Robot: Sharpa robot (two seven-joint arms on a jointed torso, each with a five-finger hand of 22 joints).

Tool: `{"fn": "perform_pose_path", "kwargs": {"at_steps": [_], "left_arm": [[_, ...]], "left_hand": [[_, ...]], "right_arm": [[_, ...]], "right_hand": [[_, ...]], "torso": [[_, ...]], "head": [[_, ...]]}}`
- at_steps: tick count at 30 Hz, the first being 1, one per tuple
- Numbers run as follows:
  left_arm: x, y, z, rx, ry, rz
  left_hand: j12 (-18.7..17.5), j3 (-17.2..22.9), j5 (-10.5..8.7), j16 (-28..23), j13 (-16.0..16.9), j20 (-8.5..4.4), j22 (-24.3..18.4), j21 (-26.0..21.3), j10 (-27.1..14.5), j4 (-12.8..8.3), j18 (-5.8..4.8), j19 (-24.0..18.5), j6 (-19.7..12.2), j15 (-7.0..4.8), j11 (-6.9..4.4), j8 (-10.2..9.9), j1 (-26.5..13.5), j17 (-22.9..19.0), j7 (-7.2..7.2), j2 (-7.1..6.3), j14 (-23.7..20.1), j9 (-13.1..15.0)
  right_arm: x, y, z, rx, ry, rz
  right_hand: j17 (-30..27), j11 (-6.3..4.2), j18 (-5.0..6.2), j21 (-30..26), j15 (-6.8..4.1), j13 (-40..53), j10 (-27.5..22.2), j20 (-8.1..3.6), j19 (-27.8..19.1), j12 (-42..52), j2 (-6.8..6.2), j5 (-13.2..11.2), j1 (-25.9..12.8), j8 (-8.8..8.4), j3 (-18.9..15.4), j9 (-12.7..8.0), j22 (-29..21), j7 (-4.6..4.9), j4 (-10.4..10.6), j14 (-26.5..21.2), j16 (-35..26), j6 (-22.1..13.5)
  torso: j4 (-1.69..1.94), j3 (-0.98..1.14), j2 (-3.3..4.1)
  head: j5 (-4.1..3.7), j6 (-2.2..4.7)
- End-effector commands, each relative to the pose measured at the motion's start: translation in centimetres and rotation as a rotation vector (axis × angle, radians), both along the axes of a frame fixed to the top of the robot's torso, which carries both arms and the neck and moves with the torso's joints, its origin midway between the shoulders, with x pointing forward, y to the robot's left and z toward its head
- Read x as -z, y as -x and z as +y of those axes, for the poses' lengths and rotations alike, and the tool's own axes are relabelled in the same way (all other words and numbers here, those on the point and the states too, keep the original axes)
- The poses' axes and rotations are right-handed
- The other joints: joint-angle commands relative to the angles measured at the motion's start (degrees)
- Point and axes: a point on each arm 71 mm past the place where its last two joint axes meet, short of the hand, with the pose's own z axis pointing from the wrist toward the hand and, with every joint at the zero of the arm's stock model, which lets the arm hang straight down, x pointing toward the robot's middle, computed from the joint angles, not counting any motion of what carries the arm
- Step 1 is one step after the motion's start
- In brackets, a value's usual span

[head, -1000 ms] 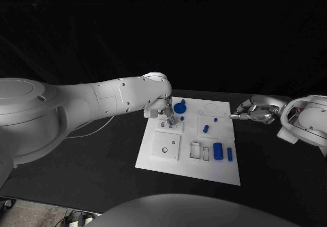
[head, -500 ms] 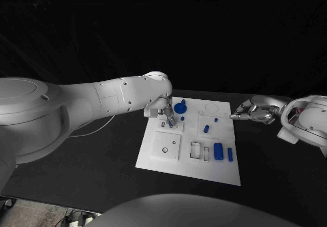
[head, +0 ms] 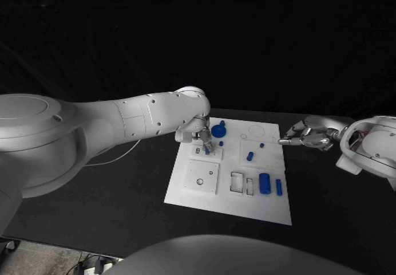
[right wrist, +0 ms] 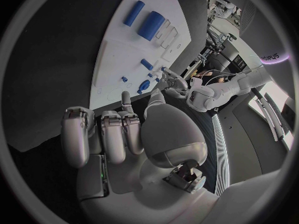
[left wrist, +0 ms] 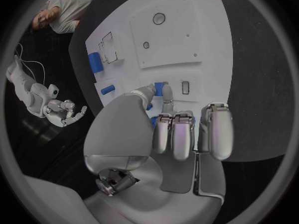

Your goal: Assemble the parts on the task board

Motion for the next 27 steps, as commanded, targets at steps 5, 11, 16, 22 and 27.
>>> {"fn": "perform_pose_path", "kwargs": {"at_steps": [5, 11, 16, 22, 27], "left_arm": [[0.05, 0.04, 0.66, -0.048, -0.113, 0.01], [0.06, -0.01, 0.71, -0.045, -0.12, 0.01], [0.11, -0.01, 0.68, -0.039, -0.124, 0.018], [0.22, -0.01, 0.63, -0.03, -0.132, 0.03], [0.36, -0.01, 0.67, -0.027, -0.135, 0.038]], "left_hand": [[0.17, 8.17, 0.14, 0.14, 15.1, -0.08, 11.56, -0.37, 5.86, -7.76, 0.8, 3.22, 1.91, -0.2, -0.3, 0.28, -0.03, 15.07, -2.1, 0.75, 5.93, 0.12], [0.17, 8.17, 0.14, 0.14, 15.1, -0.08, 11.56, -0.37, 5.86, -7.76, 0.8, 3.22, 1.91, -0.2, -0.3, 0.28, -0.03, 15.07, -2.1, 0.75, 5.93, 0.12], [0.17, 8.19, 0.1, 0.14, 15.1, -0.06, 11.55, -0.41, 5.86, -7.82, 0.8, 3.2, 1.86, -0.17, -0.27, 0.28, -0.1, 15.07, -2.08, 0.75, 5.93, 0.15], [0.17, 8.2, -0.01, 0.14, 15.1, -0.03, 11.54, -0.46, 5.86, -7.91, 0.81, 3.17, 1.86, -0.14, -0.25, 0.3, -0.17, 15.07, -2.07, 0.71, 5.93, 0.18], [0.17, 8.33, -0.43, 0.14, 15.1, 0.02, 11.54, -0.5, 5.86, -8.11, 0.81, 3.13, 1.86, -0.08, -0.21, 0.31, -0.29, 15.07, -2.05, 0.76, 5.93, 0.22]], "right_arm": [[0.1, 0.14, 0.05, -0.009, 0.004, 0.012], [0.1, 0.16, 0.04, -0.008, 0.003, 0.013], [0.09, 0.18, 0.03, -0.007, 0.003, 0.013], [0.08, 0.22, 0.03, -0.007, 0.003, 0.014], [0.08, 0.24, -0.02, -0.006, 0.003, 0.014]], "right_hand": [[15.1, -0.29, 0.93, -0.36, -0.04, 14.9, 5.99, 0.06, -0.43, -0.2, 0.11, 0.26, 0.45, -0.31, 0.03, -0.06, 11.89, 0.06, -0.19, 5.97, 0.2, 0.02], [15.1, -0.29, 0.93, -0.36, -0.04, 14.9, 5.99, 0.06, -0.43, -0.2, 0.11, 0.26, 0.45, -0.31, 0.03, -0.06, 11.89, 0.06, -0.19, 5.97, 0.2, 0.02], [15.1, -0.29, 0.93, -0.36, -0.04, 14.9, 5.99, 0.06, -0.43, -0.2, 0.11, 0.26, 0.45, -0.31, 0.03, -0.06, 11.89, 0.06, -0.19, 5.97, 0.2, 0.02], [15.1, -0.29, 0.93, -0.36, -0.04, 14.9, 5.99, 0.06, -0.43, -0.2, 0.11, 0.26, 0.45, -0.31, 0.03, -0.06, 11.89, 0.06, -0.19, 5.97, 0.2, 0.02], [15.1, -0.3, 0.93, -0.39, -0.05, 14.9, 5.99, 0.05, -0.43, -0.2, 0.11, 0.24, 0.48, -0.35, 0.0, -0.08, 11.88, 0.06, -0.16, 5.97, 0.2, 0.04]], "torso": [[0.0, 0.02, -0.02], [0.01, 0.02, -0.02], [0.0, 0.01, -0.02], [-0.02, 0.01, -0.02], [-0.02, -0.01, -0.01]], "head": [[-0.11, -0.01], [-0.09, -0.01], [-0.11, -0.01], [-0.15, -0.01], [-0.17, -0.01]]}}
